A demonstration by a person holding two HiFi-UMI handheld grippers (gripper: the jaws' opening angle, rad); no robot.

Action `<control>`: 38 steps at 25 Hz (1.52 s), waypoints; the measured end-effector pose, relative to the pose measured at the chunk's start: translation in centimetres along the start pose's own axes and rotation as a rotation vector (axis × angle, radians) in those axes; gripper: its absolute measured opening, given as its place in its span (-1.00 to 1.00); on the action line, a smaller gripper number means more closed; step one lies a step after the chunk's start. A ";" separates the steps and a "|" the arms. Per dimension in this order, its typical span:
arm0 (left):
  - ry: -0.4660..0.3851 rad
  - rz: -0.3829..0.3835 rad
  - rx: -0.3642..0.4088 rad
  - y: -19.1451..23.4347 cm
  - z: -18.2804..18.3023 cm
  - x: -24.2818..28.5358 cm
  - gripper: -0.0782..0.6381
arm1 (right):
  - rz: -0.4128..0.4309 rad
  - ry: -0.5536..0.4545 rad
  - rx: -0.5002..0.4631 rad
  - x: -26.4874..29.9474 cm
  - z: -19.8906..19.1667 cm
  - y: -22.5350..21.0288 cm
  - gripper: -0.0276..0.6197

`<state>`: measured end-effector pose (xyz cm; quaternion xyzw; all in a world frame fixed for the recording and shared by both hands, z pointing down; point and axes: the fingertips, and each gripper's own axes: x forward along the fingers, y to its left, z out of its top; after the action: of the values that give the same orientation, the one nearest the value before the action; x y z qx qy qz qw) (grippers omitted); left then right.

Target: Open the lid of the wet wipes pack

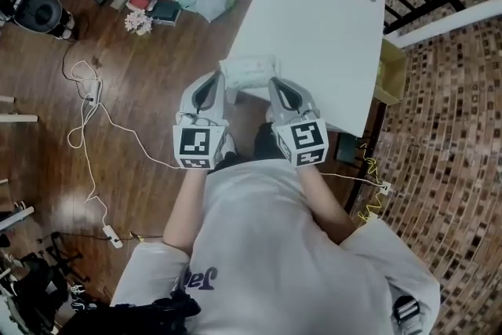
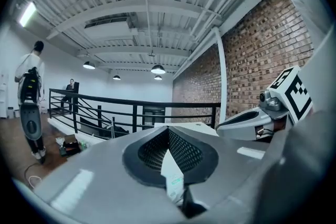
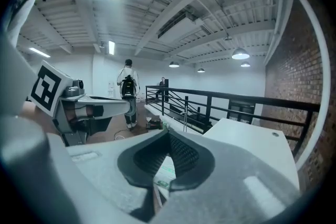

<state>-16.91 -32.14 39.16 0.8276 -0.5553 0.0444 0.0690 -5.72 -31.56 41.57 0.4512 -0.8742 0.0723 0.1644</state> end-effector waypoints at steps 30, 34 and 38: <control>0.532 -0.207 -0.025 0.0 -23.0 7.3 -0.74 | 0.189 0.295 -0.245 8.8 -12.5 -0.7 -0.73; 0.527 -0.203 -0.025 -0.1 -23.3 7.6 -0.74 | 0.216 0.358 -0.367 9.6 -14.2 -0.4 -0.62; 0.536 -0.186 -0.021 -0.1 -23.4 7.7 -0.74 | 0.248 0.385 -0.529 10.6 -16.0 0.3 -0.60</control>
<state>-13.86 -35.27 63.42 0.8329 -0.4393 0.2496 0.2257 -8.17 -35.10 60.25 0.2615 -0.8637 -0.0538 0.4275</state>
